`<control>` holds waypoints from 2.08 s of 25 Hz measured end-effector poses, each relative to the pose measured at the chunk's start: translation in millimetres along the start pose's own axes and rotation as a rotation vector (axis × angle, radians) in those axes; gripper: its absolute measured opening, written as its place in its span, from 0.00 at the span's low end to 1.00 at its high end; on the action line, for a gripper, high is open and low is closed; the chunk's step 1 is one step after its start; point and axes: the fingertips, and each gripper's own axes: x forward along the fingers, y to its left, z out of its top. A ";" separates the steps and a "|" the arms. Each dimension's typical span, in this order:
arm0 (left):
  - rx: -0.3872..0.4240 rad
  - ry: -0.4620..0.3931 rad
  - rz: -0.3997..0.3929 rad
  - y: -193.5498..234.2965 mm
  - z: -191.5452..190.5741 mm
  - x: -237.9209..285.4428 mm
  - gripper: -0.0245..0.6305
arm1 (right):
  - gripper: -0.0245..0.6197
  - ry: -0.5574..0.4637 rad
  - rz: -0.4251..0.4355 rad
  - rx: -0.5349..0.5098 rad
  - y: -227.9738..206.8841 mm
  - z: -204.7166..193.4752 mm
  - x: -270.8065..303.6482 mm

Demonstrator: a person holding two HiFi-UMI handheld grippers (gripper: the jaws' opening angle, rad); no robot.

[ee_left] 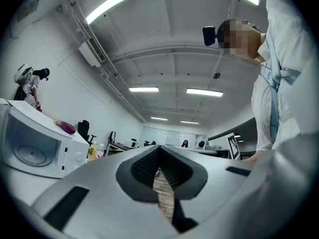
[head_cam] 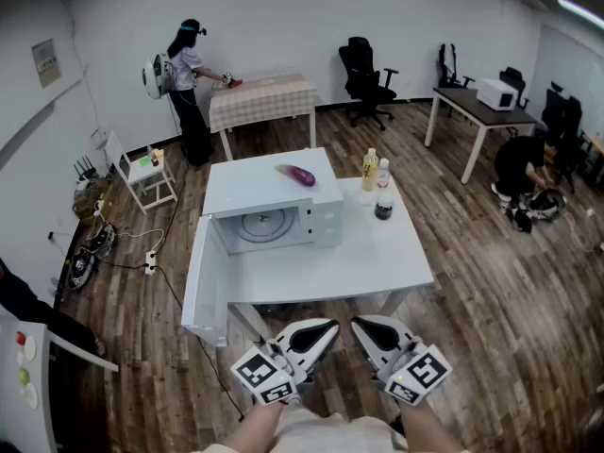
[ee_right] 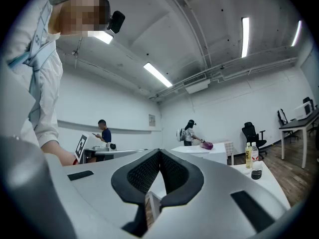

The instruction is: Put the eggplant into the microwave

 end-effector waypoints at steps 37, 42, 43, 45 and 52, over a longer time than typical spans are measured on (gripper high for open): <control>0.011 0.001 0.029 86.0 17.9 15.4 0.04 | 0.09 0.013 0.069 0.075 -47.3 -7.3 70.2; 0.037 -0.002 0.008 128.0 30.8 21.2 0.04 | 0.09 0.010 0.083 0.054 -69.1 -2.6 108.6; 0.043 -0.004 0.005 136.4 34.0 22.6 0.04 | 0.09 0.011 0.082 0.052 -74.1 -2.4 115.4; 0.057 -0.007 0.004 152.7 41.7 24.2 0.04 | 0.09 0.013 0.078 0.053 -82.3 -1.6 128.0; 0.123 0.020 -0.027 197.3 62.7 30.7 0.09 | 0.09 -0.006 0.065 0.055 -97.8 3.8 160.3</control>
